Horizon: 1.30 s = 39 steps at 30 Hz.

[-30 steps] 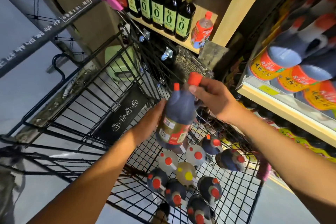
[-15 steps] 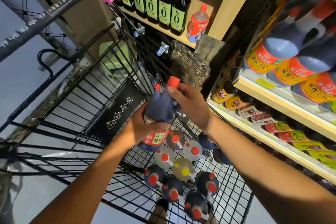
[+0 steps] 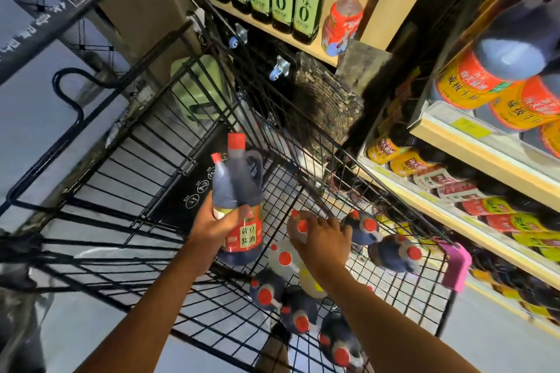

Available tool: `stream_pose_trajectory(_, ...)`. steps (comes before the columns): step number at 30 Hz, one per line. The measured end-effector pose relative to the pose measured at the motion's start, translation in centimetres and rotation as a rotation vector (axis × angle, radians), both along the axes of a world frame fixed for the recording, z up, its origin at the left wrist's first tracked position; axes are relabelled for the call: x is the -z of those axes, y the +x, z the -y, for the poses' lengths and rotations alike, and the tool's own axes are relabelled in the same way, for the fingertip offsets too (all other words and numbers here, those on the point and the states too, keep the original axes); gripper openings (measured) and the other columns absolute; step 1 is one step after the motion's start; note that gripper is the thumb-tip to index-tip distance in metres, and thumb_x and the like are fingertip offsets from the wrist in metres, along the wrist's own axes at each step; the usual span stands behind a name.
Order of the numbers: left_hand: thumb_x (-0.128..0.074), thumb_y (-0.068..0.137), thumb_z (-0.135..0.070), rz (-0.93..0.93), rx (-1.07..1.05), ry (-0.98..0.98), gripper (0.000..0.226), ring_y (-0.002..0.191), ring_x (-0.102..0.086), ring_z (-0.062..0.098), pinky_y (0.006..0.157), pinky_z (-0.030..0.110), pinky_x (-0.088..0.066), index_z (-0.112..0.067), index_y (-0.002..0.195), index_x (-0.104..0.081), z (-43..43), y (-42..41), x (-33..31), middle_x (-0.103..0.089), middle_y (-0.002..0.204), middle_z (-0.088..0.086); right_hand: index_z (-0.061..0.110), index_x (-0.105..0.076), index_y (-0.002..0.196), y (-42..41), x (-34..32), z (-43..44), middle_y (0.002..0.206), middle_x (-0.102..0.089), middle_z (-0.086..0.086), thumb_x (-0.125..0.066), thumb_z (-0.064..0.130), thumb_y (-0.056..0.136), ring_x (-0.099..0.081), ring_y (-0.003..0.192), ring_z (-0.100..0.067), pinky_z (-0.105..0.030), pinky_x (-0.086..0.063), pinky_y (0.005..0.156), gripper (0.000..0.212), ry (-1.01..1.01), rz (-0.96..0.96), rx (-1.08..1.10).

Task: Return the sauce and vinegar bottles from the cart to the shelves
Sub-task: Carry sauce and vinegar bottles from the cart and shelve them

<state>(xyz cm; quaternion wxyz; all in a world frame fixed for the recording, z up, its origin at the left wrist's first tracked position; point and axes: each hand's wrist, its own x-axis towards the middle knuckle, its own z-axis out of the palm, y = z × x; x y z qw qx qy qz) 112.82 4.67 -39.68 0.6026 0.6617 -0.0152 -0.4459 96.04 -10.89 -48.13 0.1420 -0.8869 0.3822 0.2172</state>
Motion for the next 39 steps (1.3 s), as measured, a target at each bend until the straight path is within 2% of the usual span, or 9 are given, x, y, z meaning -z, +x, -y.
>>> stream_pose_trajectory(3, -0.083, 0.062, -0.043, -0.004, 0.000, 0.011, 0.073, 0.104, -0.072, 0.029, 0.081, 0.043, -0.059, -0.033, 0.129, -0.057, -0.6, -0.1, 0.7, -0.074, 0.114, 0.005, 0.036, -0.058, 0.126, 0.3, 0.8, 0.4, 0.119, -0.067, 0.009, -0.048, 0.067, 0.090, -0.049, 0.117, -0.021, -0.042, -0.028, 0.090, 0.049, -0.041, 0.022, 0.024)
stream_pose_trajectory(9, -0.080, 0.056, -0.042, -0.030, -0.001, 0.027, 0.073, 0.096, -0.075, 0.024, 0.069, 0.029, -0.060, -0.029, 0.124, -0.057, -0.9, -0.2, 0.6, -0.076, 0.103, 0.002, 0.041, -0.055, 0.131, 0.3, 1.0, 1.1, 0.110, -0.071, 0.008, -0.052, 0.060, 0.093, -0.056, 0.113, -0.018, -0.040, -0.033, 0.090, 0.043, -0.032, 0.105, 0.083)
stream_pose_trajectory(14, -0.079, 0.058, -0.042, -0.016, -0.009, 0.029, 0.071, 0.096, -0.074, 0.024, 0.070, 0.028, -0.060, -0.023, 0.124, -0.059, -1.1, 0.2, 0.0, -0.076, 0.103, 0.002, 0.033, -0.066, 0.119, 0.3, 1.0, 1.9, 0.097, -0.073, 0.003, -0.062, 0.042, 0.093, -0.066, 0.091, -0.020, -0.038, -0.045, 0.083, 0.027, 0.044, 0.384, 0.195)
stream_pose_trajectory(17, -0.082, 0.062, -0.046, -0.005, 0.014, 0.018, 0.076, 0.100, -0.073, 0.024, 0.075, 0.031, -0.060, -0.022, 0.129, -0.057, -1.4, 0.5, -0.5, -0.075, 0.111, 0.005, 0.027, -0.068, 0.105, 0.6, -1.1, 2.7, 0.087, -0.070, 0.008, -0.060, 0.037, 0.096, -0.065, 0.074, -0.011, -0.034, -0.052, 0.063, 0.015, 0.293, 0.670, 0.258)
stream_pose_trajectory(22, -0.089, 0.033, -0.073, -0.032, -0.023, 0.076, 0.110, 0.098, -0.074, 0.025, 0.084, 0.047, -0.058, -0.030, 0.128, -0.056, -0.7, 1.4, -2.9, -0.076, 0.108, 0.003, 0.032, -0.067, 0.096, 2.8, -8.3, 5.4, 0.088, -0.072, 0.011, -0.051, 0.041, 0.102, -0.070, 0.080, -0.004, -0.033, -0.059, 0.071, 0.018, 0.555, 0.835, 0.288)
stream_pose_trajectory(26, -0.091, 0.029, -0.070, -0.005, -0.022, 0.035, 0.110, 0.098, -0.074, 0.025, 0.085, 0.048, -0.058, -0.031, 0.126, -0.055, -0.3, 1.8, -5.8, -0.075, 0.111, 0.003, 0.017, -0.067, 0.094, 4.4, -14.9, 7.0, 0.082, -0.074, 0.007, -0.063, 0.011, 0.096, -0.069, 0.075, -0.007, -0.028, -0.057, 0.067, 0.007, 0.744, 1.045, 0.408)
stream_pose_trajectory(31, -0.080, 0.062, -0.043, -0.018, -0.023, -0.011, 0.064, 0.083, -0.076, 0.018, 0.071, 0.037, -0.058, -0.024, 0.119, -0.057, 0.9, 1.1, -10.3, -0.075, 0.106, 0.005, 0.004, -0.070, 0.093, 4.6, -22.3, 8.3, 0.078, -0.069, -0.007, -0.070, 0.018, 0.092, -0.066, 0.069, -0.015, -0.025, -0.054, 0.060, 0.015, 0.811, 1.280, 0.551)
stream_pose_trajectory(35, -0.096, 0.019, -0.064, 0.031, -0.001, -0.094, 0.119, 0.084, -0.077, 0.021, 0.062, 0.030, -0.061, -0.022, 0.122, -0.056, 1.9, -0.3, -14.1, -0.079, 0.098, 0.002, -0.006, -0.064, 0.096, 2.8, -27.3, 8.9, 0.086, -0.064, -0.020, -0.063, 0.026, 0.099, -0.062, 0.075, -0.025, -0.032, -0.051, 0.063, 0.033, 0.854, 1.367, 0.600)
stream_pose_trajectory(39, -0.096, 0.017, -0.063, 0.068, 0.071, -0.186, 0.123, 0.082, -0.076, 0.030, 0.062, 0.036, -0.061, -0.014, 0.124, -0.058, 3.1, -3.1, -18.2, -0.078, 0.098, 0.013, -0.008, -0.058, 0.094, -0.4, -32.2, 9.2, 0.085, -0.059, -0.027, -0.065, 0.038, 0.096, -0.057, 0.074, -0.031, -0.042, -0.047, 0.069, 0.047, 0.898, 1.441, 0.553)
